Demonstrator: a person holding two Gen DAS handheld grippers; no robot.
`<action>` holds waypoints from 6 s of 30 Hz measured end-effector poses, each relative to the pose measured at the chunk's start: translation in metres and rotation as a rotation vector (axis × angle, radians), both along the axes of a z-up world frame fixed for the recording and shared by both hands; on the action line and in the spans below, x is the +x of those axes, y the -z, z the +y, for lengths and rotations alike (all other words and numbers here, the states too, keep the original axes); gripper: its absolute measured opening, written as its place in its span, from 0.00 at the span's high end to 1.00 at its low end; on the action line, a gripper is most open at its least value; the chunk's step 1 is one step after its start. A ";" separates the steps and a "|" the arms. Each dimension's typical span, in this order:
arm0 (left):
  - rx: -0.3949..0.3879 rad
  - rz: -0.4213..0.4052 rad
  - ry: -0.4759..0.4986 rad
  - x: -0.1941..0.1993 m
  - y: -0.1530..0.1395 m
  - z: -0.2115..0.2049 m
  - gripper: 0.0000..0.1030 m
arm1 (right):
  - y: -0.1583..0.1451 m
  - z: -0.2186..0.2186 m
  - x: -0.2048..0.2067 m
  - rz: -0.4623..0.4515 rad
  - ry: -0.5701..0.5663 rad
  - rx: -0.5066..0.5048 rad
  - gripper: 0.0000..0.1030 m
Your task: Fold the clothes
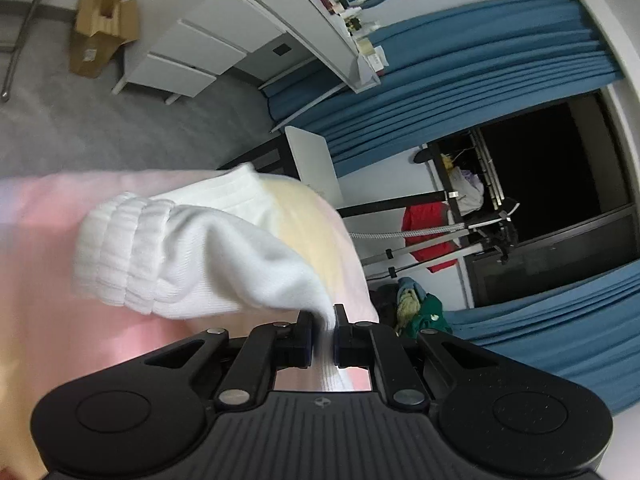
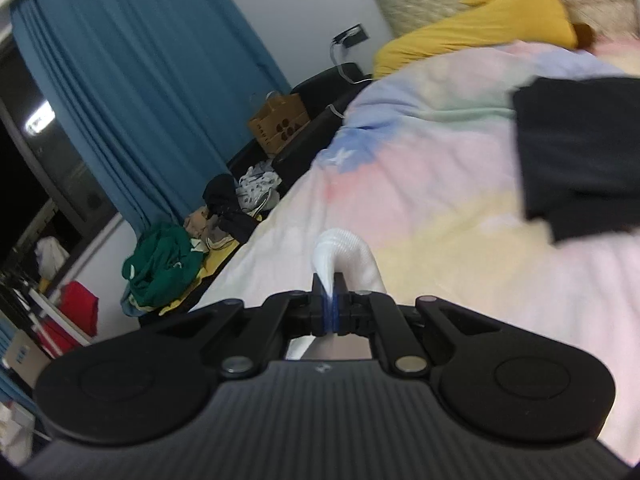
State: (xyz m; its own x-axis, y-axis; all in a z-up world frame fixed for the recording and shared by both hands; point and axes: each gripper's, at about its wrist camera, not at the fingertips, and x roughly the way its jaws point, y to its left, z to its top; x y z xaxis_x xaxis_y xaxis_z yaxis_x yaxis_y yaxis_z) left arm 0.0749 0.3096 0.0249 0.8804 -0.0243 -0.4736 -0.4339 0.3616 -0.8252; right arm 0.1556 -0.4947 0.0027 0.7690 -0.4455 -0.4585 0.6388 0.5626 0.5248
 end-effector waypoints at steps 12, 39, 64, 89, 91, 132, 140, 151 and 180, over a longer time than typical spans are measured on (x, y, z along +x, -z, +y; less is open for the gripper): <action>0.094 0.304 0.038 0.311 0.082 0.006 0.90 | 0.098 -0.002 0.258 0.314 0.001 -0.083 0.95; -0.052 0.168 0.082 0.108 0.090 -0.002 0.17 | 0.132 -0.001 0.043 -0.097 -0.285 0.437 0.37; -0.069 0.001 0.020 0.166 0.143 0.024 0.88 | 0.164 -0.022 0.097 -0.268 -0.264 0.345 0.83; 0.145 0.189 0.236 -0.066 0.065 0.062 0.81 | 0.189 -0.028 -0.059 -0.104 -0.195 0.681 0.83; 0.201 0.197 0.257 -0.071 0.061 0.055 0.68 | 0.190 -0.025 -0.060 -0.101 -0.196 0.687 0.79; 0.934 0.089 0.689 0.030 0.117 -0.312 0.15 | 0.149 0.031 -0.028 -0.087 -0.329 0.402 0.85; 0.979 0.136 0.730 0.033 0.139 -0.317 0.12 | 0.124 0.046 -0.033 -0.136 -0.331 0.278 0.84; 0.983 0.216 0.778 0.052 0.130 -0.310 0.10 | 0.104 0.066 -0.029 -0.108 -0.356 0.097 0.84; 0.700 0.137 0.369 0.023 0.034 -0.137 0.04 | 0.160 0.466 -0.090 0.044 -1.100 -1.304 0.83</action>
